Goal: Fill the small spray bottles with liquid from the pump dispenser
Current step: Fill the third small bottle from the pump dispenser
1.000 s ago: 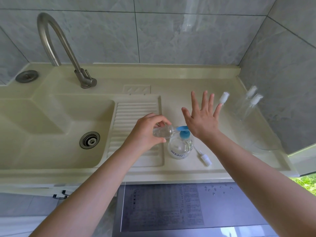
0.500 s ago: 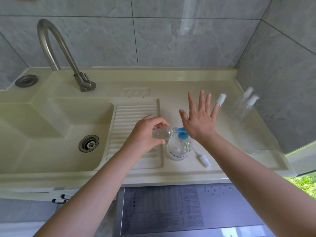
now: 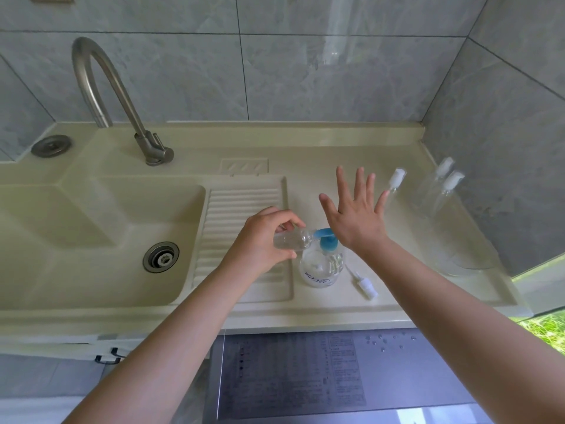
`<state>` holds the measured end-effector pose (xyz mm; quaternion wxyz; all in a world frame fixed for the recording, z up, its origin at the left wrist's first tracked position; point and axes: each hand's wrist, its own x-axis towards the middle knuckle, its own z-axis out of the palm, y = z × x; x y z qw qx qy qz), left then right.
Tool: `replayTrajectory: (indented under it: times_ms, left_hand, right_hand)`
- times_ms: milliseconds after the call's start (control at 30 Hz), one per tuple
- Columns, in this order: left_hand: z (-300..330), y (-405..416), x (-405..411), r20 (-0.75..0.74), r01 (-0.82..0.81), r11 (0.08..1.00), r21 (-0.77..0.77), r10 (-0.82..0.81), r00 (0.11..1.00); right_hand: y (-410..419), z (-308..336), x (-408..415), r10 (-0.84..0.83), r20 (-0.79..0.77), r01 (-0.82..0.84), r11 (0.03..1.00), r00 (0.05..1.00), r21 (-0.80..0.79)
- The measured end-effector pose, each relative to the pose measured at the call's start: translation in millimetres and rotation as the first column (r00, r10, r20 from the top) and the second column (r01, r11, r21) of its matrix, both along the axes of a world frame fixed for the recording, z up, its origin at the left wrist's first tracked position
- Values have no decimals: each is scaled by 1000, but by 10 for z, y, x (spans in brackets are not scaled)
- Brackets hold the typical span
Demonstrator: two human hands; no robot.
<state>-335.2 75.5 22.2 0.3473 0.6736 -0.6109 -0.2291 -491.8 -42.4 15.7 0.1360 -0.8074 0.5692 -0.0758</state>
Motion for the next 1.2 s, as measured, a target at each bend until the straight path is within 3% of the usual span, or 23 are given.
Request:
replayTrajectory:
  times_ms: [133,267,467,767,933,1200]
  left_hand:
    - [-6,12,3,3,-3,1000,2,3,1000]
    - [-11,2,9,12,-1,1000,-10,1,1000]
    - [-6,21,4,8,-3,1000,-6,3,1000]
    - [-5,7,14,6,-1,1000,-7,1,1000]
    - [-17,3,12,5,5,1000,-7,-5,1000]
    - [-22,-3,25,5,4,1000,-6,-4,1000]
  right_hand:
    - [-13,16,13,31,-19,-32,999,999,-35]
    - [20,-137,3,19,5,-19,997,1000,75]
    - [-52,9,-10,16,43,-18,999,999,51]
    - [28,-122,-3,18,-42,-20,998,999,-58]
    - [9,-17,-30,-19,70,18,1000,997,7]
    - [67,-143,-6,23,-52,-26,998,998,-59]
